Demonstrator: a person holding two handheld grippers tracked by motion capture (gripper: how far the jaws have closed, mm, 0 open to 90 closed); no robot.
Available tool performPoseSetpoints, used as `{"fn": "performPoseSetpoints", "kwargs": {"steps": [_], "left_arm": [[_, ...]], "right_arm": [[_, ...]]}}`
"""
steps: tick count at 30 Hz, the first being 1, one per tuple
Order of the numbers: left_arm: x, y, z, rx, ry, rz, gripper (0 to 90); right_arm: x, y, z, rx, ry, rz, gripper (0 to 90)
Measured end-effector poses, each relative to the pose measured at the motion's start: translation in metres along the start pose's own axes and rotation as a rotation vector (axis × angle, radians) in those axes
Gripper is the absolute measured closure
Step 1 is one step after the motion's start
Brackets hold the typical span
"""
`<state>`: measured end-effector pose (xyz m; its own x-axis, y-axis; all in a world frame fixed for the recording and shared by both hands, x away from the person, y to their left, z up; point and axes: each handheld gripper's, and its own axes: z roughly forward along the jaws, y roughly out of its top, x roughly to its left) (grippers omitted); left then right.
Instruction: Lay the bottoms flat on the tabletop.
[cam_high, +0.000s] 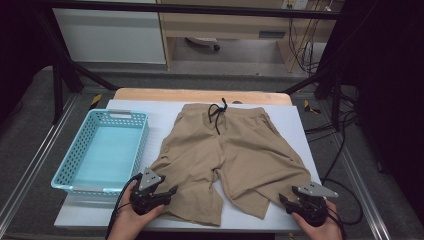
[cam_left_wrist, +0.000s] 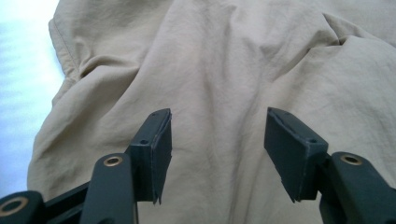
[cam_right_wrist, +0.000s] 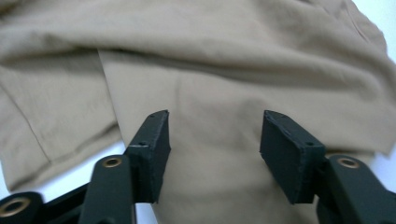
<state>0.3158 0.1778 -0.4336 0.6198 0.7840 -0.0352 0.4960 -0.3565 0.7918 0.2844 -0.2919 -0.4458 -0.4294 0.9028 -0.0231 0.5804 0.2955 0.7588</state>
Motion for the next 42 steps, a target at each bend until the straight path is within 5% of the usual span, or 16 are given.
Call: {"fn": "performPoseSetpoints", "kwargs": {"steps": [3,10,18,22,25,35,42], "left_arm": [[0.000,-0.001,0.001,0.005,0.000,0.001,41.4],[0.000,-0.001,0.001,0.004,0.007,0.003,41.0],[-0.001,-0.001,0.002,0.009,0.008,0.009,38.8],[-0.001,-0.001,0.002,0.010,0.008,0.011,38.4],[-0.001,-0.001,0.002,0.009,0.010,0.009,38.3],[-0.002,-0.002,0.003,0.011,0.008,0.014,38.2],[-0.002,-0.002,0.002,0.013,0.011,0.018,38.6]], "right_arm": [[0.001,-0.010,-0.003,0.001,-0.022,-0.018,38.2],[-0.004,-0.024,-0.009,-0.018,-0.058,0.023,30.0],[-0.015,-0.032,-0.013,-0.035,-0.120,0.096,17.6],[-0.020,-0.038,-0.012,-0.046,-0.114,0.139,17.9],[-0.019,-0.039,-0.014,-0.048,-0.118,0.133,26.3],[-0.018,-0.039,-0.019,-0.063,-0.066,0.089,86.0],[-0.037,-0.029,-0.013,-0.047,-0.099,0.065,87.7]]}}
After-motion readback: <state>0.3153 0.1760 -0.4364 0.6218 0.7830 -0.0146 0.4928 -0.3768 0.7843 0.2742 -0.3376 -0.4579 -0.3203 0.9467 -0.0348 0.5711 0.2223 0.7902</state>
